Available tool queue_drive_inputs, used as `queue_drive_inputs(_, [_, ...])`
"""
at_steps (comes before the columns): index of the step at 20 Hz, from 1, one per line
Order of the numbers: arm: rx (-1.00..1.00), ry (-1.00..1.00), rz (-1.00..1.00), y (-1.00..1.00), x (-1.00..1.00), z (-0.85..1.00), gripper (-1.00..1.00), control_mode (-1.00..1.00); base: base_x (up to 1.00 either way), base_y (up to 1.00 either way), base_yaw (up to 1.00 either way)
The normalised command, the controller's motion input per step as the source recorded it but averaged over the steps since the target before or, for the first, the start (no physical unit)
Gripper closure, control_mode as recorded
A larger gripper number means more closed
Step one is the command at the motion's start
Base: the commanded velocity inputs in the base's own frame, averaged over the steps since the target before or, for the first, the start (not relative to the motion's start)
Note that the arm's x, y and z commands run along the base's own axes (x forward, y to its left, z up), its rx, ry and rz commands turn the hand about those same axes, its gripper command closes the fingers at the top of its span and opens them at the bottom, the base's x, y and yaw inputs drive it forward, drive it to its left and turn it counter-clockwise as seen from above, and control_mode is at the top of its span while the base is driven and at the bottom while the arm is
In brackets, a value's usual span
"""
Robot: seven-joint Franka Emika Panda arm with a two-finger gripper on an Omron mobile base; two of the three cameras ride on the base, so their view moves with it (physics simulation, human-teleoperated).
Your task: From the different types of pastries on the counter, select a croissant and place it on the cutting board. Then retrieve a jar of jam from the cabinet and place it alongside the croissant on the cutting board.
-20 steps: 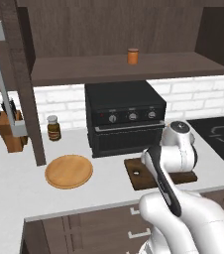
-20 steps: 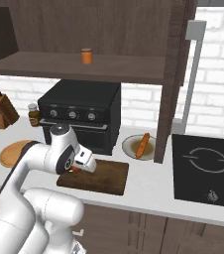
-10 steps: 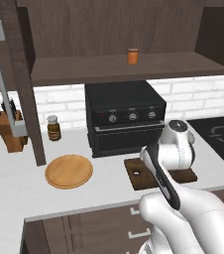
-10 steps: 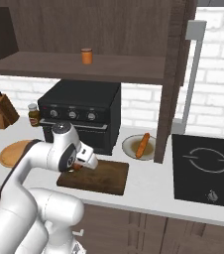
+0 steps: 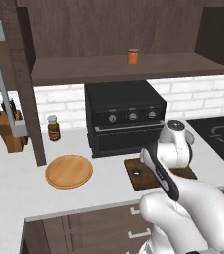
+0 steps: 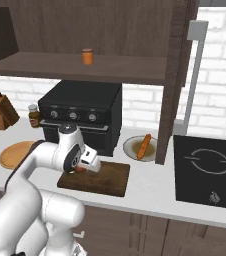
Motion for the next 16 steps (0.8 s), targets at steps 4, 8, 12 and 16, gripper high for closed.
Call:
queue_drive_inputs(4, [0.00,0.00,0.00,0.00,0.00,-0.79,1.00,-1.00,0.00,0.00,0.00])
queue_drive_inputs(8, [-0.01,-0.09,0.00,0.00,0.00,-0.75,1.00,-1.00,0.00,0.00,0.00])
queue_drive_inputs(12, [-0.01,-0.18,0.00,0.00,0.00,-0.65,1.00,-1.00,0.00,0.00,0.00])
queue_drive_inputs(16, [-0.01,-0.18,0.00,0.00,0.00,-0.73,1.00,-1.00,0.00,0.00,0.00])
